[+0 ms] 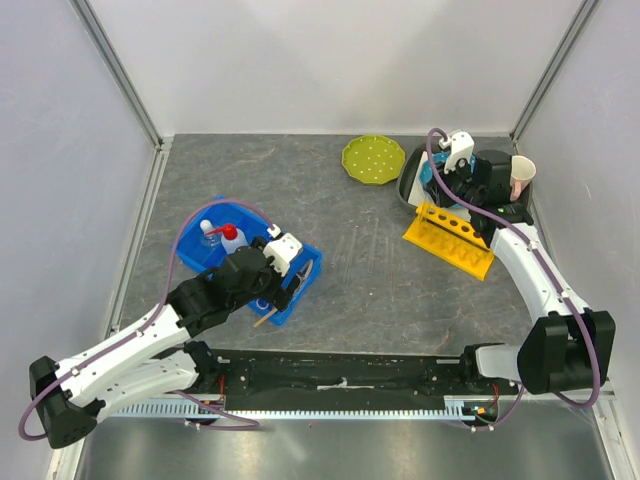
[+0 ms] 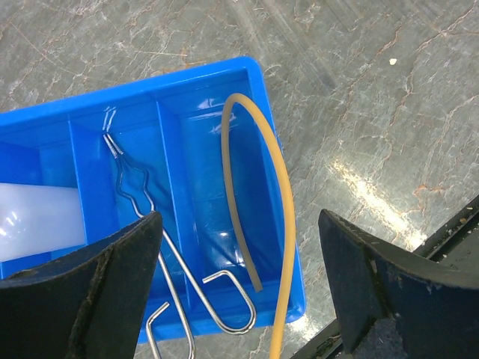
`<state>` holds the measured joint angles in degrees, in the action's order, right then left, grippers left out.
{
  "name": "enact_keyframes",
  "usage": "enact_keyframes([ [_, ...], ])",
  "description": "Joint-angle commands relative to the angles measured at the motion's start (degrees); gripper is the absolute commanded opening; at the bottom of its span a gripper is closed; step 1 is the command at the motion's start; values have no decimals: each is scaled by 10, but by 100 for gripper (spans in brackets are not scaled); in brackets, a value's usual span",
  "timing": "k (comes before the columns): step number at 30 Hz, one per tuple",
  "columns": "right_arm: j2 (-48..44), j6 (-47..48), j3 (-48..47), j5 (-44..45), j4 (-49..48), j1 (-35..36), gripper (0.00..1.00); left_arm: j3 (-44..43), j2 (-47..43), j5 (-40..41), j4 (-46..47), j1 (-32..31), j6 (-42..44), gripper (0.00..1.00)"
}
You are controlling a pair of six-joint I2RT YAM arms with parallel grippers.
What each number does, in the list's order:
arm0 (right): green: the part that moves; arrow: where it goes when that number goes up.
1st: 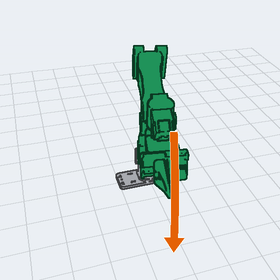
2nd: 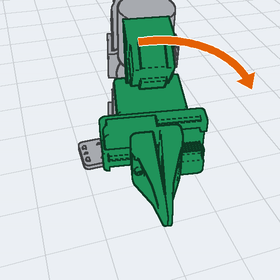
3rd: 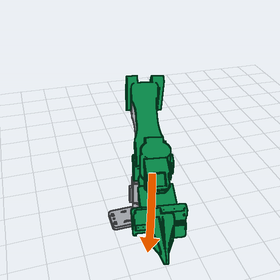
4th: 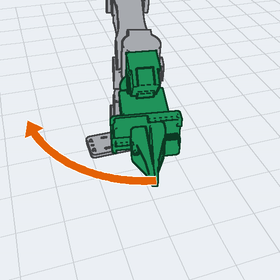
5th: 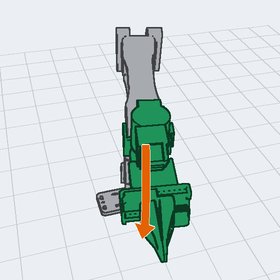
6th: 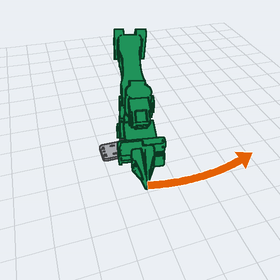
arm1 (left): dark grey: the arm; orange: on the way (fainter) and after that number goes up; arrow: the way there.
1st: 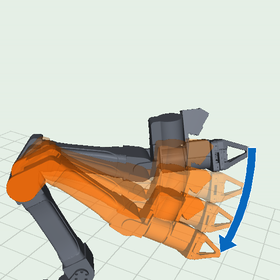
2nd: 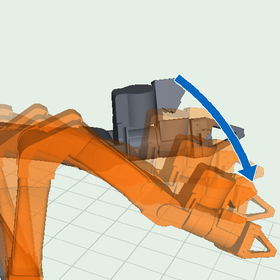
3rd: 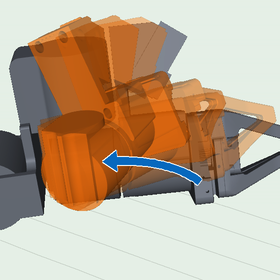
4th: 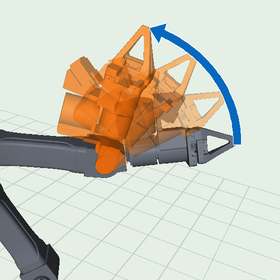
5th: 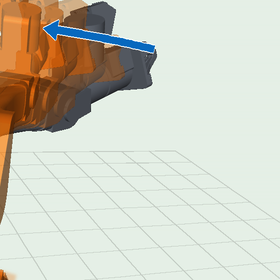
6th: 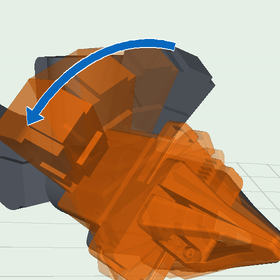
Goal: Organize the chemistry lab equipment
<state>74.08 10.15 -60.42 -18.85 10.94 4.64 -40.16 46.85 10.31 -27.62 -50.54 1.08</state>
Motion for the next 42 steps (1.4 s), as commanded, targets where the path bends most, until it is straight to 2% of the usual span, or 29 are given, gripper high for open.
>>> enact_keyframes([
  [1, 7, 9, 7, 8, -24, 0, 16, -7, -8, -6, 9, 1, 23, 91],
  [20, 51, 20, 55, -15, -50, 0, 19, -4, -18, -1, 11, 1, 23, 93],
  [23, 52, 20, 69, -21, -58, 0, 22, -1, -25, 5, 16, 1, 23, 94],
  [26, 44, 22, 76, -27, -59, 0, 32, 0, -26, 13, 19, 1, 21, 95],
  [27, 40, 22, 76, -27, -58, 0, 41, -2, -27, 14, 20, 1, 20, 96],
  [29, 20, 23, 70, -31, -51, -1, 51, -6, -31, 11, 23, 2, 16, 98],
  [31, -6, 24, 58, -42, -36, 0, 64, -10, -33, 1, 35, 2, -4, 100],
  [32, -15, 29, 52, -50, -24, -1, 74, -18, -32, -11, 40, 3, -5, 100],
  [34, -48, 52, 41, -72, 6, -6, 88, -32, -23, -50, 53, 3, -56, 100],
  [35, -60, 54, 41, -87, 12, -12, 98, -50, -6, -69, 56, 3, -67, 100],
  [38, -104, 53, 51, -115, 26, -34, 98, -94, 33, -128, 67, 4, -116, 97],
  [42, -142, 30, 87, -187, 8, -75, 98, -156, 150, -154, 59, 3, -173, 92],
])
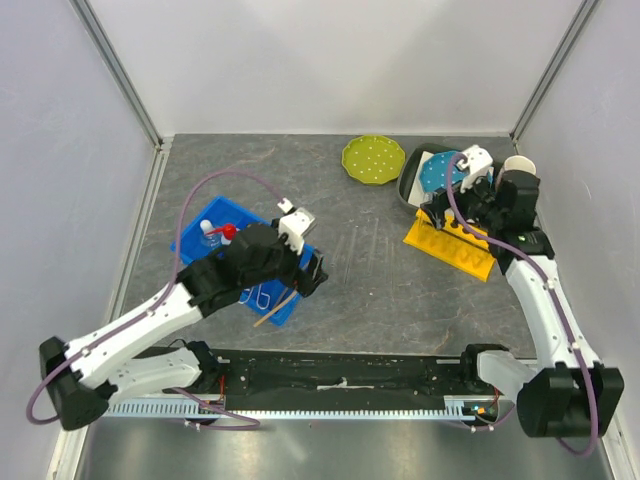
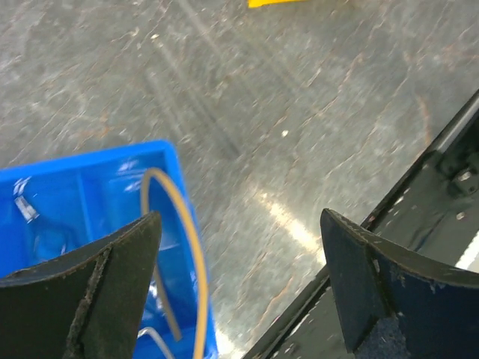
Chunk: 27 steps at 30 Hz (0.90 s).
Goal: Organize the chemistry lab equipment
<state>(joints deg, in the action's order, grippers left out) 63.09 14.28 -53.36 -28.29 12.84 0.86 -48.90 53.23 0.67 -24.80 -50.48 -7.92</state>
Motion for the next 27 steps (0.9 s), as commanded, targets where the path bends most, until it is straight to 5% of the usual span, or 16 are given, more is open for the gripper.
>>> enact_keyframes([
  [1, -39, -15, 21, -109, -17, -46, 98, -81, 112, -56, 26, 2, -89, 91],
  [12, -30, -59, 39, -222, -18, -104, 98, -289, 414, -8, -68, 2, -144, 59],
  [19, -26, -64, 37, -220, -17, -104, 98, -430, 558, 43, -172, -7, -135, 54],
  [27, -25, -60, 39, -209, -16, -104, 98, -496, 655, 57, -211, -8, -126, 50],
])
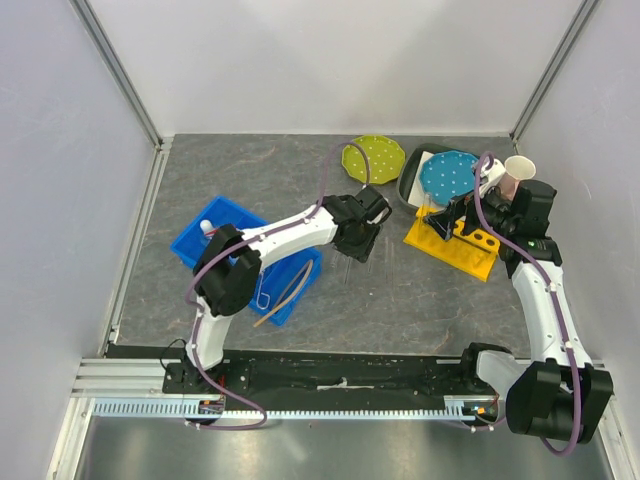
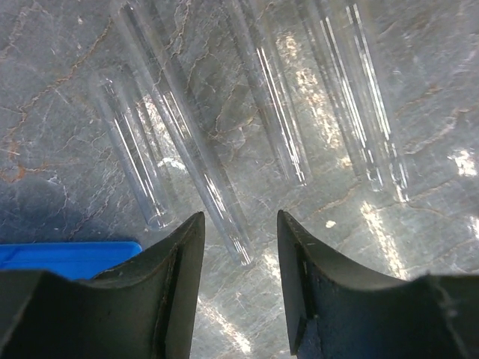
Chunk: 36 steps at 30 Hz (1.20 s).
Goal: Organize the chemistry lab equipment
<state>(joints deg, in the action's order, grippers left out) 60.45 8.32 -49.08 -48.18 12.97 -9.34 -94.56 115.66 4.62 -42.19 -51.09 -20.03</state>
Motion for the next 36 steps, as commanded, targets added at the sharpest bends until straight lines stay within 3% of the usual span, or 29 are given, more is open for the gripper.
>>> enact_keyframes([
  [1, 1, -1, -4, -9, -16, -3, 98, -43, 35, 19, -37, -2, -5, 50],
  [31, 7, 6, -4, 5, -15, -11, 98, -51, 110, 32, -22, -1, -11, 41],
  [36, 8, 6, -3, 5, -15, -12, 98, -53, 114, 26, -21, -3, -13, 28],
])
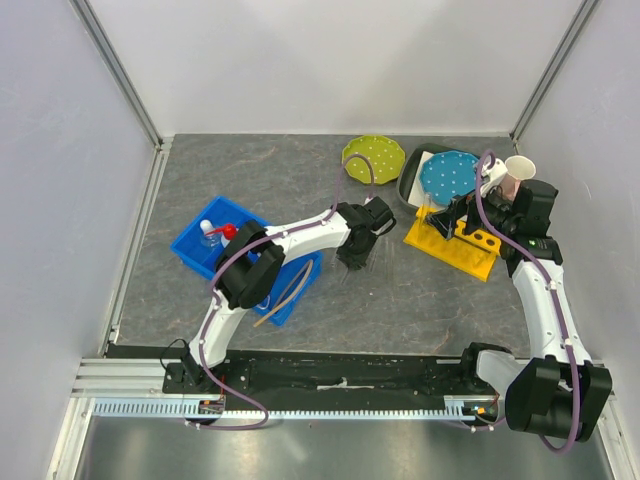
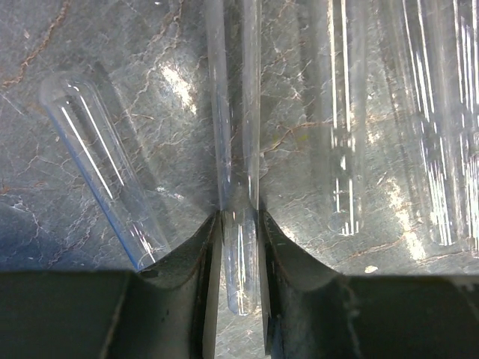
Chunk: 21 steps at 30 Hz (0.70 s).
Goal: Organize the chemistry lab equipment
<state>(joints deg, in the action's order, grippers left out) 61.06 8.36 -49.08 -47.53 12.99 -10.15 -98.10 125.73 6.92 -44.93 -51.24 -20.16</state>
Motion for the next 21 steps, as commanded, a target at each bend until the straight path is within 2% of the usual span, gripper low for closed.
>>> enact_keyframes([
  [1, 2, 5, -3, -1, -16, -4, 98, -18, 13, 1, 8, -3, -13, 28],
  [21, 5, 6, -2, -5, -15, -6, 98, -5, -54, 5, 33, -5, -15, 16],
])
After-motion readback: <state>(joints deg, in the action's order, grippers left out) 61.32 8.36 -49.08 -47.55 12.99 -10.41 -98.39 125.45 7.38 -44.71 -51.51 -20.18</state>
